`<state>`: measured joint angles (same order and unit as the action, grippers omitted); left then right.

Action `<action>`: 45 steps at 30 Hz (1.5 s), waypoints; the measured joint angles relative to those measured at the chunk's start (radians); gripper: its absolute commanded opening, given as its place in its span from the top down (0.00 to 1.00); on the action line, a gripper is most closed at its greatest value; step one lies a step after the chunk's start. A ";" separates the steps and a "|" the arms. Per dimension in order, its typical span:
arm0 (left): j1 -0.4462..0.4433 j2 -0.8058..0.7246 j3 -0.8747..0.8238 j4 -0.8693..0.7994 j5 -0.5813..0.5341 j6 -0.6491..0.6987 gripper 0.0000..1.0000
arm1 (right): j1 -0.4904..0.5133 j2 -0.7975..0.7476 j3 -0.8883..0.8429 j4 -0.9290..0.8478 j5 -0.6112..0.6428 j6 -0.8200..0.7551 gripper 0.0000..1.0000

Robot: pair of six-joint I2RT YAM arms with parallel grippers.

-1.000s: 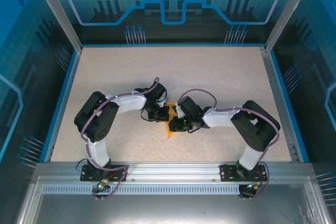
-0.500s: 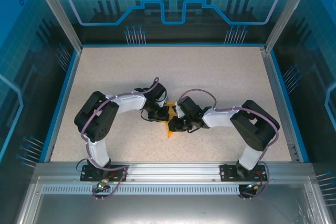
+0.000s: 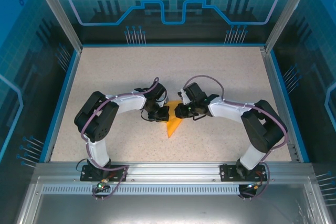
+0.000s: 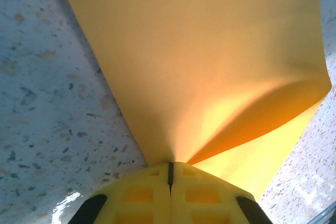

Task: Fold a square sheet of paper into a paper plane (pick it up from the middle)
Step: Third fold the triangle at the center of the table.

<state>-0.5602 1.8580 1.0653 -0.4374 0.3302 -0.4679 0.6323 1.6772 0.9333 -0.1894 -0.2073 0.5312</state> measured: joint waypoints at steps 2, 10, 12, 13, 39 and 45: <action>0.000 0.000 0.000 0.000 0.000 0.000 0.96 | -0.008 0.026 0.025 -0.018 0.013 -0.027 0.84; 0.000 -0.002 0.005 -0.006 -0.001 0.000 0.96 | -0.018 0.123 0.096 -0.085 0.052 -0.108 0.85; 0.000 -0.002 0.006 -0.009 -0.004 0.000 0.96 | -0.018 0.138 0.110 -0.099 0.061 -0.127 0.85; 0.000 -0.002 0.006 -0.010 -0.005 0.000 0.96 | -0.018 0.145 0.116 -0.106 0.069 -0.137 0.85; -0.004 0.023 0.059 -0.055 -0.028 0.004 0.96 | -0.017 0.171 0.147 -0.168 0.124 -0.267 0.87; -0.004 0.023 0.060 -0.055 -0.031 0.004 0.96 | -0.016 0.171 0.147 -0.168 0.126 -0.272 0.88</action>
<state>-0.5640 1.8809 1.1252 -0.4927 0.2993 -0.4641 0.6163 1.8484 1.0801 -0.3573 -0.0818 0.2592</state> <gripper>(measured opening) 0.051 0.125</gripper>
